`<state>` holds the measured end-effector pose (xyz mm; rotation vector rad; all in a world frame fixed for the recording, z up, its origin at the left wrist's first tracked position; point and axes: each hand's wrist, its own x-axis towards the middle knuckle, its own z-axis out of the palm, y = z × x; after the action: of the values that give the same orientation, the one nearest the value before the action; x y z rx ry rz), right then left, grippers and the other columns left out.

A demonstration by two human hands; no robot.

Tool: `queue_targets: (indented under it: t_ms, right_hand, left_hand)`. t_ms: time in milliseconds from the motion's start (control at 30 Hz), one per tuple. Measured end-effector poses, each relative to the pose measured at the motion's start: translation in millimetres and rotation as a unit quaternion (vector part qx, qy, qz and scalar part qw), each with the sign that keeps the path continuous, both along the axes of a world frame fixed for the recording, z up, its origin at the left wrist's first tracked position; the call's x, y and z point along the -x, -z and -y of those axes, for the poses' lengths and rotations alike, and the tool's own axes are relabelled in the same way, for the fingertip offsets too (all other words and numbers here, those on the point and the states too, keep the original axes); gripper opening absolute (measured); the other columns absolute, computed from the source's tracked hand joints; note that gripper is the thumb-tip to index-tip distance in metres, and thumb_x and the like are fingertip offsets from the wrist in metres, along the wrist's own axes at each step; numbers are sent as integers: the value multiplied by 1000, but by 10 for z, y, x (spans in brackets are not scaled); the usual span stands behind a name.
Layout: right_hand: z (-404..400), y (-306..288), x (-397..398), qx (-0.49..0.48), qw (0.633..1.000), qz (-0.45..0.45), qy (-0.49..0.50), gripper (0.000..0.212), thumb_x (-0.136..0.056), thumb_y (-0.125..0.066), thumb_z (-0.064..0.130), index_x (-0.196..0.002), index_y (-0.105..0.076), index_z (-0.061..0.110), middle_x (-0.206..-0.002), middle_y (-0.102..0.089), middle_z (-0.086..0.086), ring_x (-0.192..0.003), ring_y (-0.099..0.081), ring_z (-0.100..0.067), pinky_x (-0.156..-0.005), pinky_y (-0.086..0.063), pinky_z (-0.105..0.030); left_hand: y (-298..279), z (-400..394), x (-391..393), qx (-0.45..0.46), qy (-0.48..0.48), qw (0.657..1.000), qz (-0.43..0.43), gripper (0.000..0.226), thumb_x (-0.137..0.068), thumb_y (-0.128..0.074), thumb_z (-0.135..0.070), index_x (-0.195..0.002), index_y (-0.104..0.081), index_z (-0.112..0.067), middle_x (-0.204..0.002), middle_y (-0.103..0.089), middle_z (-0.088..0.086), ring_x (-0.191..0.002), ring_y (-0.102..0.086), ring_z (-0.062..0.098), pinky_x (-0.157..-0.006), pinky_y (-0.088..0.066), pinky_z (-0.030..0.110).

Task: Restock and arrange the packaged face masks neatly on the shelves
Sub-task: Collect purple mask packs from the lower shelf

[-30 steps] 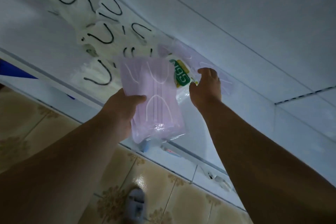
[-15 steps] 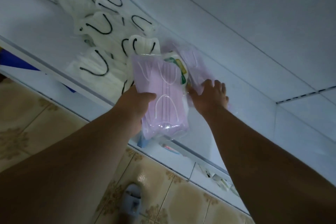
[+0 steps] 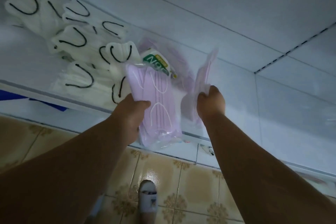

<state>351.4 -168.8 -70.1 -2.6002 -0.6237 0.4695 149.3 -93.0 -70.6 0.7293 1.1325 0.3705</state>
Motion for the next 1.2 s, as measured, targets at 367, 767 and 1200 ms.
queue_targets:
  t_ms: [367, 767, 1200]
  right_hand:
    - [248, -251, 939, -155, 967, -134, -152, 39, -105, -43, 31, -80, -70, 16, -82, -63, 1, -72, -53, -10, -72, -42, -24]
    - [436, -475, 814, -125, 959, -254, -26, 76, -71, -85, 46, -135, -48, 28, -123, -60, 7, -104, -65, -16, -93, -56, -42]
    - [1167, -1005, 1517, -175, 945, -277, 21, 32, -74, -80, 35, -89, -57, 17, -78, -61, -4, -68, -62, -22, -64, -55, -37]
  left_hand:
    - [-101, 114, -114, 7, 29, 999, 28, 51, -89, -59, -55, -126, -64, -19, -114, -74, 7, -105, -71, 26, -96, -54, 47]
    - [-305, 464, 90, 25, -30, 994, 97, 41, -92, -65, -13, -132, -58, -10, -124, -68, 18, -109, -68, 33, -97, -53, 49]
    - [-747, 1013, 842, 93, -24, 979, 180, 59, -83, -63, 8, -140, -54, -5, -132, -59, 27, -120, -59, 50, -98, -45, 69]
